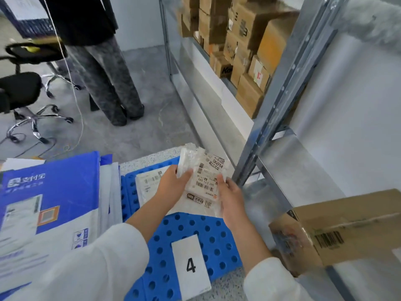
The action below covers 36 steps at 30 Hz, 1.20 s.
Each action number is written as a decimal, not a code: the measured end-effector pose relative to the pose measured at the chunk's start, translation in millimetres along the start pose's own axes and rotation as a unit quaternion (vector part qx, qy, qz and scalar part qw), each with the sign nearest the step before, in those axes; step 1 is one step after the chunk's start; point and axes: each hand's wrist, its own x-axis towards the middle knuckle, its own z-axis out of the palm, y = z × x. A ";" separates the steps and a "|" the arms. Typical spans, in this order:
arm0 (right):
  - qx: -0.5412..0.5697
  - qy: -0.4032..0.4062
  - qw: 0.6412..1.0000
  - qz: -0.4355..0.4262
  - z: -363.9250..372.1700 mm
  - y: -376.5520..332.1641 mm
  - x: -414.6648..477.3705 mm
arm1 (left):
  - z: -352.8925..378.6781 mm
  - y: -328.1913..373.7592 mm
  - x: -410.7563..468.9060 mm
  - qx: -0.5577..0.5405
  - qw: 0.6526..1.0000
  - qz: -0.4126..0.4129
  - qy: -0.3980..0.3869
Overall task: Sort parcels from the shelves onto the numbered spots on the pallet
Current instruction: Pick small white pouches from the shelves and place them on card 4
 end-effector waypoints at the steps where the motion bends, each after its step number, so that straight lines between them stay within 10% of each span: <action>1: -0.017 -0.008 1.000 -0.004 5.6 -3.0 -1.7 | -7.2 -4.2 -0.3 -0.005 1.000 -0.008 0.009; 25: -0.492 -0.117 0.862 -0.022 106.3 34.2 30.4 | -71.2 -117.4 8.5 -0.023 0.989 -0.103 0.106; 36: -0.665 -0.097 0.724 -0.153 126.4 -17.3 -28.0 | -98.8 -66.4 -0.7 0.259 0.957 0.128 0.032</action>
